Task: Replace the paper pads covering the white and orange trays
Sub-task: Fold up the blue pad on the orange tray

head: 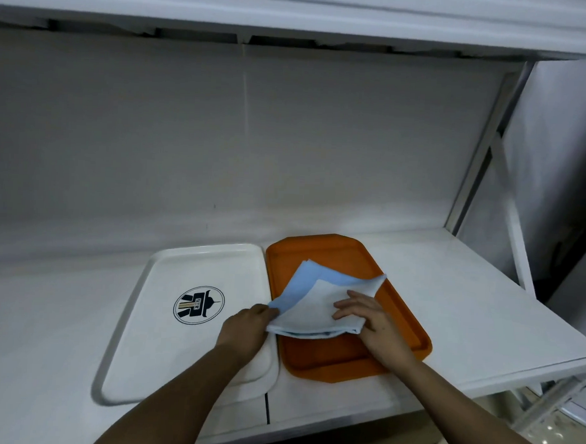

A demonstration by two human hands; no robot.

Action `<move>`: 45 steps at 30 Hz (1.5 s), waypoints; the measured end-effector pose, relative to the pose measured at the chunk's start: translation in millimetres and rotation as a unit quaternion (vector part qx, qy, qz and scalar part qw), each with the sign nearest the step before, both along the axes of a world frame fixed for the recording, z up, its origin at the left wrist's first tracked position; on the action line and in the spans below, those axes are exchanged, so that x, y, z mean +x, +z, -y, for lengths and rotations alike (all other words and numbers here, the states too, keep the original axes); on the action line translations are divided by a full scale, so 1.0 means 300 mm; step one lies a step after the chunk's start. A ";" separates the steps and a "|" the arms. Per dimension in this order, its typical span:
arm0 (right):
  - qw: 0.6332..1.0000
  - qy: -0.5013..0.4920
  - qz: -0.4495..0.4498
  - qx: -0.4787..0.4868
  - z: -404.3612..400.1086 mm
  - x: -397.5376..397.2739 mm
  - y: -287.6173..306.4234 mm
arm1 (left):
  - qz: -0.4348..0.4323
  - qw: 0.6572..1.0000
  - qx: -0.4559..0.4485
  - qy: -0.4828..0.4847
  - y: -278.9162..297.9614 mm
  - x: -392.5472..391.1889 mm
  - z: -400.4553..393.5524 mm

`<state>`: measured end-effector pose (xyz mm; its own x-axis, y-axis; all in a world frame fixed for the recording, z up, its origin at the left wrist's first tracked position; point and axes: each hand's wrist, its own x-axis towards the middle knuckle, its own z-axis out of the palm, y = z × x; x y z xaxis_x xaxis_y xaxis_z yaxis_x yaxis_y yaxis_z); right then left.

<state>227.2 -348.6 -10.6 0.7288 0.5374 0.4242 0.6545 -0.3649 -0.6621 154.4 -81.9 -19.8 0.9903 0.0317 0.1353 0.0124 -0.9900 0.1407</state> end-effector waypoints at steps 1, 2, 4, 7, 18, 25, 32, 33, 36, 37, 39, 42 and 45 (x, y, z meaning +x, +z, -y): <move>0.999 0.008 0.034 -0.023 0.007 0.014 0.012 | 0.007 1.000 0.002 0.005 0.002 -0.003 0.008; 0.996 0.014 0.066 -0.050 0.022 0.037 0.017 | 0.049 0.999 0.016 0.002 0.001 0.007 0.025; 0.988 0.018 0.120 -0.097 0.057 0.067 0.029 | 0.069 0.996 0.054 -0.035 0.003 0.007 0.058; 0.979 -0.028 0.148 -0.136 0.122 0.097 0.002 | 0.099 0.988 0.094 -0.070 -0.003 0.007 0.108; 0.957 -0.068 0.158 -0.233 0.298 -0.012 -0.057 | 0.122 0.962 0.083 -0.230 -0.048 -0.073 0.159; 0.983 -0.045 -0.049 -0.173 0.317 -0.007 -0.058 | 0.104 0.971 -0.072 -0.202 -0.019 -0.088 0.137; 0.976 -0.081 -0.192 -0.058 0.276 -0.011 0.005 | -0.034 0.970 -0.190 -0.146 -0.025 -0.031 0.098; 0.975 -0.084 -0.201 -0.050 0.278 -0.008 0.007 | -0.043 0.967 -0.201 -0.151 -0.033 -0.021 0.105; 0.971 -0.066 -0.224 -0.055 0.297 0.007 0.014 | -0.001 0.963 -0.204 -0.177 -0.065 0.009 0.106; 0.971 -0.052 -0.224 -0.068 0.305 0.014 0.012 | 0.024 0.960 -0.202 -0.193 -0.084 0.020 0.102; 0.970 -0.030 -0.220 -0.099 0.313 0.023 0.003 | 0.057 0.951 -0.191 -0.235 -0.106 0.026 0.108; 0.969 -0.007 -0.201 -0.147 0.307 0.021 -0.025 | 0.070 0.958 -0.167 -0.222 -0.100 0.000 0.141; 0.969 -0.005 -0.171 -0.177 0.308 0.022 -0.053 | 0.087 0.956 -0.175 -0.220 -0.092 -0.014 0.153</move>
